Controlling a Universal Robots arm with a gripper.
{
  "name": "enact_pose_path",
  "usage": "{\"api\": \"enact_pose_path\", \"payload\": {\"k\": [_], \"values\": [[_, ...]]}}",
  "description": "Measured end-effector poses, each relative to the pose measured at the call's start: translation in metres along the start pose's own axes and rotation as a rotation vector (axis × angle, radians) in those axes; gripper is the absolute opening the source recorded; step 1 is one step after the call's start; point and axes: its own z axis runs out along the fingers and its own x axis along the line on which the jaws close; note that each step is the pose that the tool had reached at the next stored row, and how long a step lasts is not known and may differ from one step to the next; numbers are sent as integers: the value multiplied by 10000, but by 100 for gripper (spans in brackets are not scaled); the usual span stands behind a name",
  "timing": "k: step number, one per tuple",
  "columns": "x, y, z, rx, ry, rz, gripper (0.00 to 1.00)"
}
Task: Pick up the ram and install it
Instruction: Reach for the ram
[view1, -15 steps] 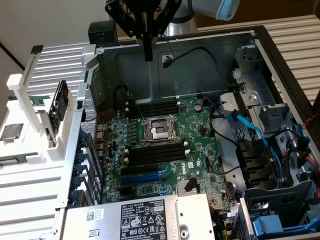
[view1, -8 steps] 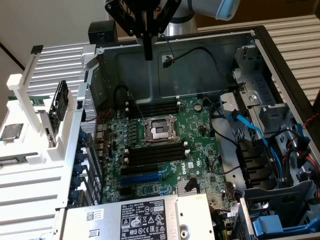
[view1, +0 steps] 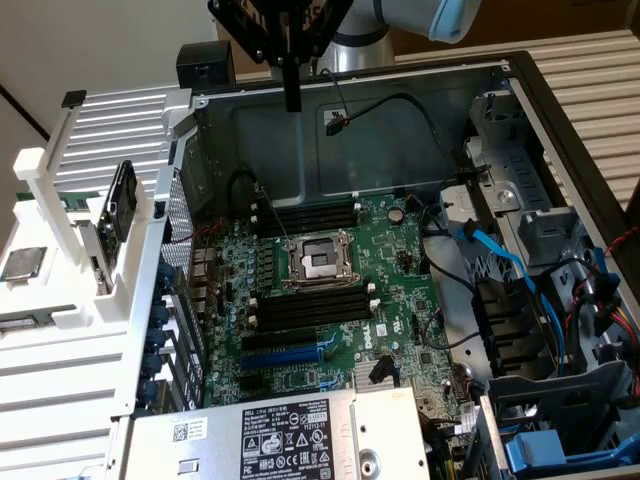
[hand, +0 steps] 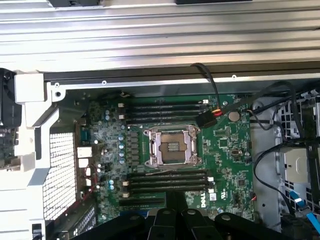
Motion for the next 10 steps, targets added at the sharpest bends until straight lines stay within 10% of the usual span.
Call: {"api": "enact_pose_path", "payload": {"k": [10], "values": [[341, 36, -6, 25, -40, 0, 11]]}}
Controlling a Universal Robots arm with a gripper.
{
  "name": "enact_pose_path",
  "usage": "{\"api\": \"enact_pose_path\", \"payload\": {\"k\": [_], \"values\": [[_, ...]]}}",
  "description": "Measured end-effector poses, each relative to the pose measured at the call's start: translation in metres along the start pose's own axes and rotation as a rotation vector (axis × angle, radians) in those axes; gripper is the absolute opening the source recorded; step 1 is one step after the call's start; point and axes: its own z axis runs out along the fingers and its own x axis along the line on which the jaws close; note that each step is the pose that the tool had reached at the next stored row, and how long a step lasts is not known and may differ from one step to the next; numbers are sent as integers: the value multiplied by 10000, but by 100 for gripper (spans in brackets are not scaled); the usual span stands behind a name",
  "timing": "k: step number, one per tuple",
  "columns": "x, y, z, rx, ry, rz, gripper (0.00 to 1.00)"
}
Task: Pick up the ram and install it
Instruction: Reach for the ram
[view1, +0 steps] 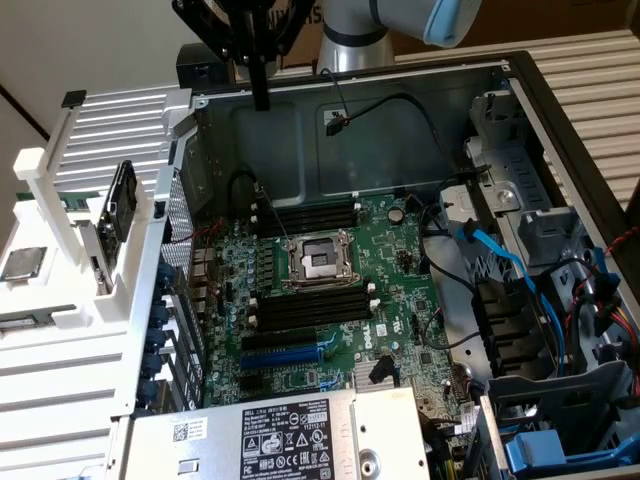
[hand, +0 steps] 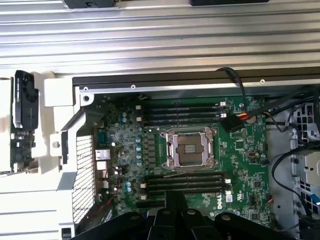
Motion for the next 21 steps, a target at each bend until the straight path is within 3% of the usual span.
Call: {"api": "enact_pose_path", "payload": {"k": [7, 9, 17, 21], "values": [[304, -16, -8, 2, -19, -1, 11], [440, -25, -12, 2, -19, -3, 11], [686, -43, -18, -2, -15, -199, 11], [859, -55, -22, -4, -15, -218, 11]]}}
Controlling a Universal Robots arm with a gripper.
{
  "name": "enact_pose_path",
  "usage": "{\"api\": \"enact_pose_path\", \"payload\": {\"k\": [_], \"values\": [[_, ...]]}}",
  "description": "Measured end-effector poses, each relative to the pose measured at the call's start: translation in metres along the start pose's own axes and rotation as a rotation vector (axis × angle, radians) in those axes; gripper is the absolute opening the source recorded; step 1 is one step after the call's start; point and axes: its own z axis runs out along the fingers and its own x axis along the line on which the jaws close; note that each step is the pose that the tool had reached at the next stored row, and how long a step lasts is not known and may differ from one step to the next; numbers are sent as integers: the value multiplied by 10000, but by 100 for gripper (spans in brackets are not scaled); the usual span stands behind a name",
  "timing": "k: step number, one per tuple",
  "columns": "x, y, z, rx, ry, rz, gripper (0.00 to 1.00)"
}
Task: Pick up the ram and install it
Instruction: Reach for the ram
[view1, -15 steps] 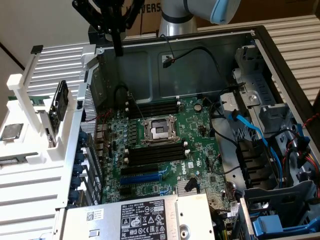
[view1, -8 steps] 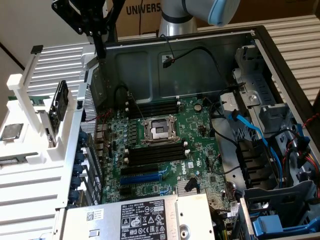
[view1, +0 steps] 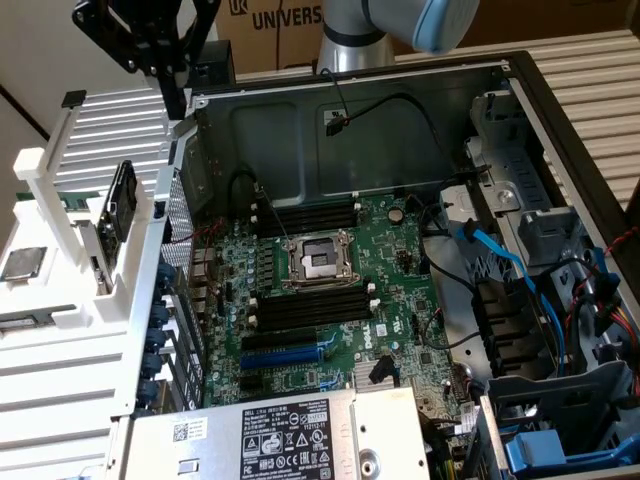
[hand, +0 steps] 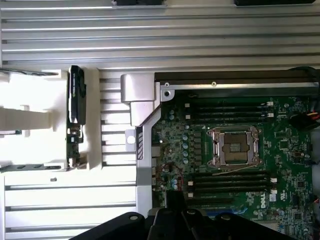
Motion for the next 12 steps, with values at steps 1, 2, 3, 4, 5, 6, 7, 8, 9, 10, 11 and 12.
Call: {"api": "enact_pose_path", "payload": {"k": [1, 2, 3, 4, 5, 6, 7, 8, 9, 10, 11, 12], "values": [[44, -2, -1, 0, -1, 0, 11], [92, -4, -2, 1, -1, 2, 11], [135, -6, -3, 0, -1, 2, 11], [180, -9, -4, 1, -1, 1, 11], [227, -11, -5, 0, -4, 0, 11], [274, -13, -5, 0, -6, 1, 11], [316, -15, -6, 0, -7, 2, 11], [362, -18, -7, 1, -9, 1, 11], [408, -20, -7, 0, -11, 0, 11], [452, -22, -7, -1, -13, 1, 11], [501, -24, -8, 0, -16, 1, 11], [545, -26, -8, -1, -18, 1, 11]]}}
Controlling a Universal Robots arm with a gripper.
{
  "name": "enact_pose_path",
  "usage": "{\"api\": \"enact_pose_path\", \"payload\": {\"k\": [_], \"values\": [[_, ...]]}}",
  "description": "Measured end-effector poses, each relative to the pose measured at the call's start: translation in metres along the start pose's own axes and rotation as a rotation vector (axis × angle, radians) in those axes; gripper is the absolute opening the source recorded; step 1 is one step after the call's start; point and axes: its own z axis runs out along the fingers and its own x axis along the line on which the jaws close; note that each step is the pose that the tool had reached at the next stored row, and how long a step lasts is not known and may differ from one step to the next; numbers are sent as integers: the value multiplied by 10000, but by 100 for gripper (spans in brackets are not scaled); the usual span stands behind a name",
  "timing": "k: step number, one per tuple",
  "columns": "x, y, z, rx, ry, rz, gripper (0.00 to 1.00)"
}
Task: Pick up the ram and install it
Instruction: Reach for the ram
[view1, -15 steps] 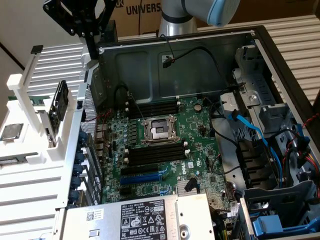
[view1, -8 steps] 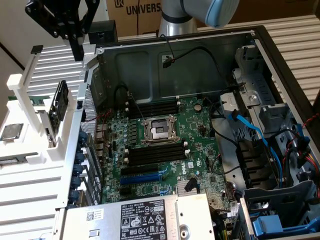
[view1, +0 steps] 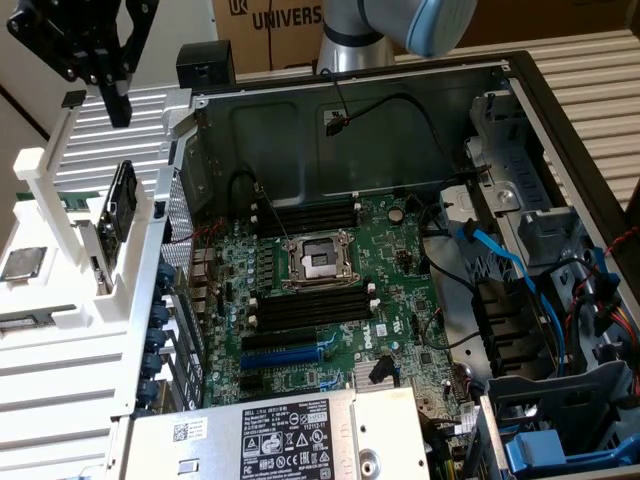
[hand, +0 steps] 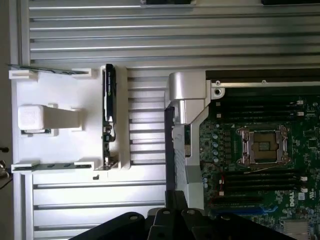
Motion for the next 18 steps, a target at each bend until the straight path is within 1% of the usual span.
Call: {"api": "enact_pose_path", "payload": {"k": [4, 5, 11, 12, 18], "values": [[184, -9, -3, 0, -6, -1, 11], [275, -13, -4, 0, -8, 0, 11], [549, -27, -7, -1, -17, 0, 11], [637, -31, -8, 0, -18, 0, 11], [909, -44, -11, -2, -28, 0, 11]]}}
